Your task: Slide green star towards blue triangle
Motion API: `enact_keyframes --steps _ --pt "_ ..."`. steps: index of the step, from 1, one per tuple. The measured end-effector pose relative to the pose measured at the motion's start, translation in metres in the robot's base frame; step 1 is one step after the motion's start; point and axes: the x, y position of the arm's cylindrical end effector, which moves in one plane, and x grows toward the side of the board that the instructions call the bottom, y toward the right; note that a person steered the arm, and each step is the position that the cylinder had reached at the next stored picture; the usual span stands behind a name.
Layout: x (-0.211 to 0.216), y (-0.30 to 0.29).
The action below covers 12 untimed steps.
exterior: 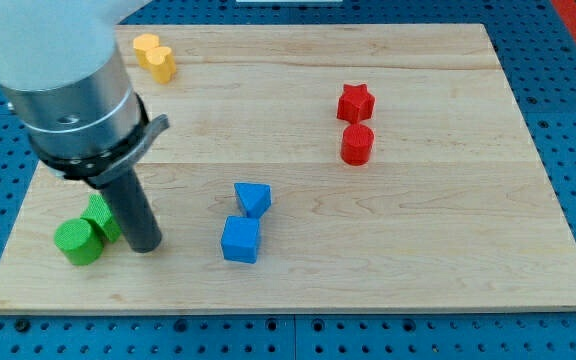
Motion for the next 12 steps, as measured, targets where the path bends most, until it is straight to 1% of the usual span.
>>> enact_keyframes --steps 1,3,4,6,7,8,9,10,12 --pt "-0.012 -0.023" --pt "-0.048 -0.079" --pt "-0.051 -0.081" --pt "-0.050 -0.147" --pt "-0.057 -0.148" --pt "-0.079 -0.134" --pt "-0.103 -0.109" --pt "-0.110 -0.061" --pt "-0.106 -0.019"
